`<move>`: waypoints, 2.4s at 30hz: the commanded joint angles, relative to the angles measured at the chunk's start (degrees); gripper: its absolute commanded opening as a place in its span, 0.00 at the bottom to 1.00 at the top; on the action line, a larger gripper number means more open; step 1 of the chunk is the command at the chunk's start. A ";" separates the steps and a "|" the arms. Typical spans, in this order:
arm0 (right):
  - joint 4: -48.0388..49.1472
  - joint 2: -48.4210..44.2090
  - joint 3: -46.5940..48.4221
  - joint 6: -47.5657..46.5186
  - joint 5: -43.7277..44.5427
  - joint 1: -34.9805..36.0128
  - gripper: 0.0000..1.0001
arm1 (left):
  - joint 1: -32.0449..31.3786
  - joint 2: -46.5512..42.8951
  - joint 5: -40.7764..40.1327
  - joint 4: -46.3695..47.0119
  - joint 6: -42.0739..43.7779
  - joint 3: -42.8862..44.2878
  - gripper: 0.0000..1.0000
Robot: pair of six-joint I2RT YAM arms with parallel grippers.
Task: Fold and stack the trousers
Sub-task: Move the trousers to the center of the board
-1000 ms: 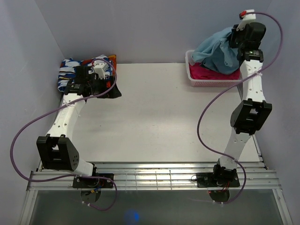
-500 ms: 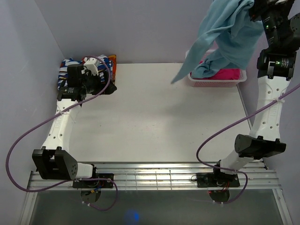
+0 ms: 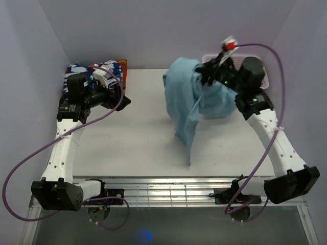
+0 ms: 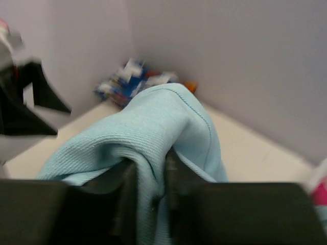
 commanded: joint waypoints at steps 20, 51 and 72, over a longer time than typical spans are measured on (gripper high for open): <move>-36.04 6.39 -20.92 -42.35 10.49 -3.57 0.90 | -19.40 17.21 -11.81 -10.78 22.82 -3.94 0.98; -31.12 28.28 -2.66 -28.30 9.84 -28.09 0.74 | -9.65 38.24 -8.49 -13.84 16.74 10.40 0.98; -47.29 -0.81 -9.14 -30.75 -3.93 -30.38 0.08 | -0.68 31.21 4.53 -23.22 25.57 8.65 0.42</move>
